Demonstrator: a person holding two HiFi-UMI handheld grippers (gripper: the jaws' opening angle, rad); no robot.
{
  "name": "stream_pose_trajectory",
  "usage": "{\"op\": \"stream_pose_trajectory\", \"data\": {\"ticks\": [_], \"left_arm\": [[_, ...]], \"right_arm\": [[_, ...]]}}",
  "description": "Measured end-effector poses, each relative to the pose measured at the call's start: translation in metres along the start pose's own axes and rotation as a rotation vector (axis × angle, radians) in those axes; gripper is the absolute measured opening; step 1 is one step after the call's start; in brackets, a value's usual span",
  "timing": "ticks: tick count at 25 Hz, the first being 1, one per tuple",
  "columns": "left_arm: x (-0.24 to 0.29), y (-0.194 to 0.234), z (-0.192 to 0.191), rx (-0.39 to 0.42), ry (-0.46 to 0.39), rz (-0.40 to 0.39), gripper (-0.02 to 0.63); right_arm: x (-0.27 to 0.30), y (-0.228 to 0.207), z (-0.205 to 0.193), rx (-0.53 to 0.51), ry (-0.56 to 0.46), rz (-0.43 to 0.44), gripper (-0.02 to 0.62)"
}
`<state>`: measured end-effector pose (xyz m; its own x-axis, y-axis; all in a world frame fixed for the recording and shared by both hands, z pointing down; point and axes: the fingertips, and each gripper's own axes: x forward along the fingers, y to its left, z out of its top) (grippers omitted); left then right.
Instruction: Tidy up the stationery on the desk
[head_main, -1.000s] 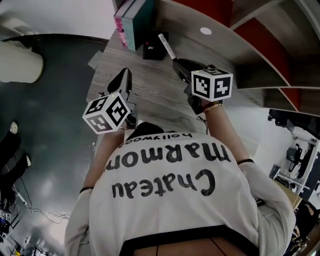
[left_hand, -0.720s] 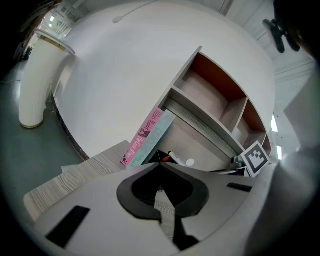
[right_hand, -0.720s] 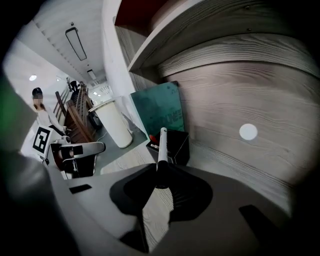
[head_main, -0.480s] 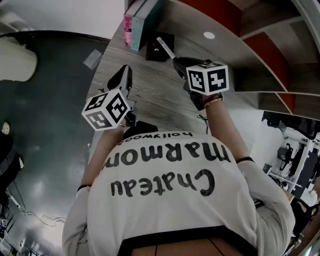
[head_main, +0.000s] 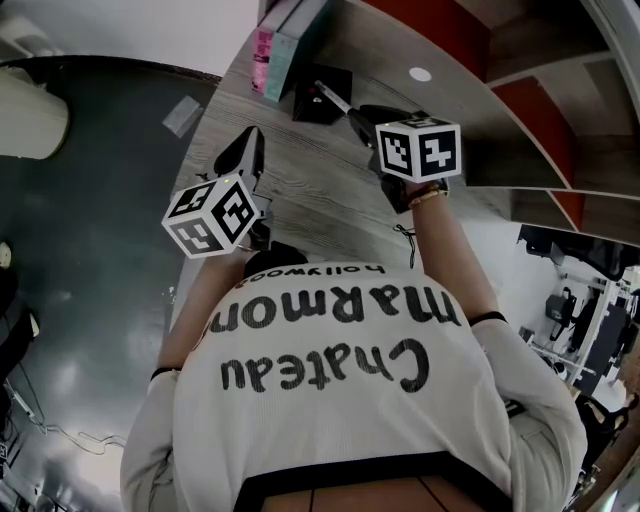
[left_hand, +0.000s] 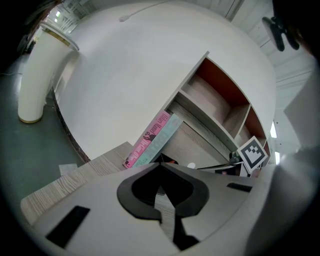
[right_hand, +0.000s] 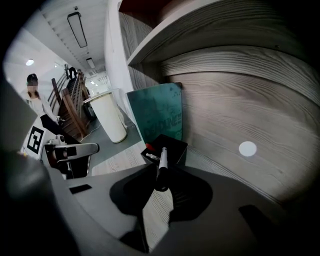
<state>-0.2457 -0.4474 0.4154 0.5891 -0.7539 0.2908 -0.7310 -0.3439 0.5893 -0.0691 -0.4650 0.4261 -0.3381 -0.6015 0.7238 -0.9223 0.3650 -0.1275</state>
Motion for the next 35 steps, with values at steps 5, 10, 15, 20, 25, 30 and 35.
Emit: {"op": "stream_pose_trajectory", "data": {"ticks": [5, 10, 15, 20, 25, 30, 35], "left_arm": [[-0.003, 0.007, 0.002, -0.013, -0.008, 0.009, 0.015], [-0.008, 0.017, 0.005, -0.018, -0.013, 0.022, 0.015], [-0.014, 0.026, 0.007, -0.026, -0.022, 0.044, 0.015], [-0.018, 0.032, 0.006, -0.027, -0.016, 0.057, 0.015], [-0.021, 0.036, 0.004, -0.03, -0.011, 0.067, 0.015], [-0.024, 0.04, 0.003, -0.032, -0.007, 0.077, 0.015], [-0.029, 0.046, 0.004, -0.035, -0.01, 0.091, 0.015]], "right_arm": [[0.004, 0.002, 0.012, -0.029, -0.001, -0.004, 0.077], [0.012, 0.005, 0.02, -0.045, 0.001, -0.007, 0.075], [0.022, 0.01, 0.021, -0.053, 0.015, 0.0, 0.074], [0.03, 0.011, 0.023, -0.05, 0.014, 0.002, 0.074], [0.034, 0.006, 0.03, -0.021, -0.007, -0.003, 0.072], [0.037, 0.003, 0.034, 0.01, -0.023, -0.006, 0.072], [0.041, 0.002, 0.039, 0.021, -0.032, -0.015, 0.071]]}}
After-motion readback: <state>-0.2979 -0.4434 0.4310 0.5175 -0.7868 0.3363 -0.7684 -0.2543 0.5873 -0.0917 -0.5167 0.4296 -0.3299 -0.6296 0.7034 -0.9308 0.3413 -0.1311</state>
